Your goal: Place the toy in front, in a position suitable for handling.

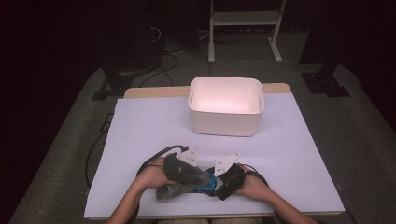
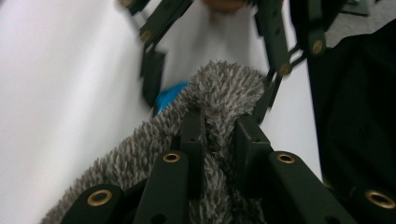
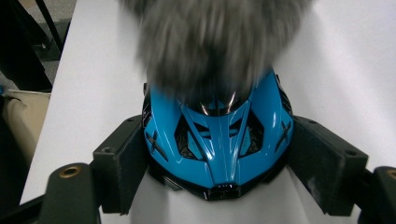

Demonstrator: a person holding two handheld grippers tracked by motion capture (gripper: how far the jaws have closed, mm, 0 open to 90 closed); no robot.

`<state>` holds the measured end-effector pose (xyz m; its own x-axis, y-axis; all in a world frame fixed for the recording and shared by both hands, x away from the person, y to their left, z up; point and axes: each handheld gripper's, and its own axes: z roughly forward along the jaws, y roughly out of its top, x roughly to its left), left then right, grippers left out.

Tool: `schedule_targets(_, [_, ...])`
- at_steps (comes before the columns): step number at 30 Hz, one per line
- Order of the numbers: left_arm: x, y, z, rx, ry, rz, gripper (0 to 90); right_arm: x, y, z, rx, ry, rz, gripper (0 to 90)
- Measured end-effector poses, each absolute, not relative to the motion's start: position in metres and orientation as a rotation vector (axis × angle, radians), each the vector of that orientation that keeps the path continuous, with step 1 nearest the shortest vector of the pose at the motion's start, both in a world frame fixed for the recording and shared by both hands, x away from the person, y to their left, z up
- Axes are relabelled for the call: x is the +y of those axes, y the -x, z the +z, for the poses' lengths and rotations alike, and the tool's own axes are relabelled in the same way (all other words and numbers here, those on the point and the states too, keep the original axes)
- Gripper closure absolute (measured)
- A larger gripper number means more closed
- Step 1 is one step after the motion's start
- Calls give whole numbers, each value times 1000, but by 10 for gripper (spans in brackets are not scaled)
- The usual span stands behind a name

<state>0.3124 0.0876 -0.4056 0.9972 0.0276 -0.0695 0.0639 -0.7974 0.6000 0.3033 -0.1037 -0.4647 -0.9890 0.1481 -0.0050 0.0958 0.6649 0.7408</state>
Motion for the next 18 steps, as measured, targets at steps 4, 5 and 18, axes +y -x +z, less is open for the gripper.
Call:
schedule_targets(4, [71, -314, -412, 33, -2494, -101, 762, -104, -303, -465, 2805, -206, 1240, 225])
schedule_targets(5, [70, -315, -412, 31, -2498, -101, 762, -104, -303, -465, 2806, -207, 1242, 225])
schedule_targets(18, [128, -311, -401, 163, -2472, -30, 757, -104, -303, -465, 2804, -207, 1241, 225])
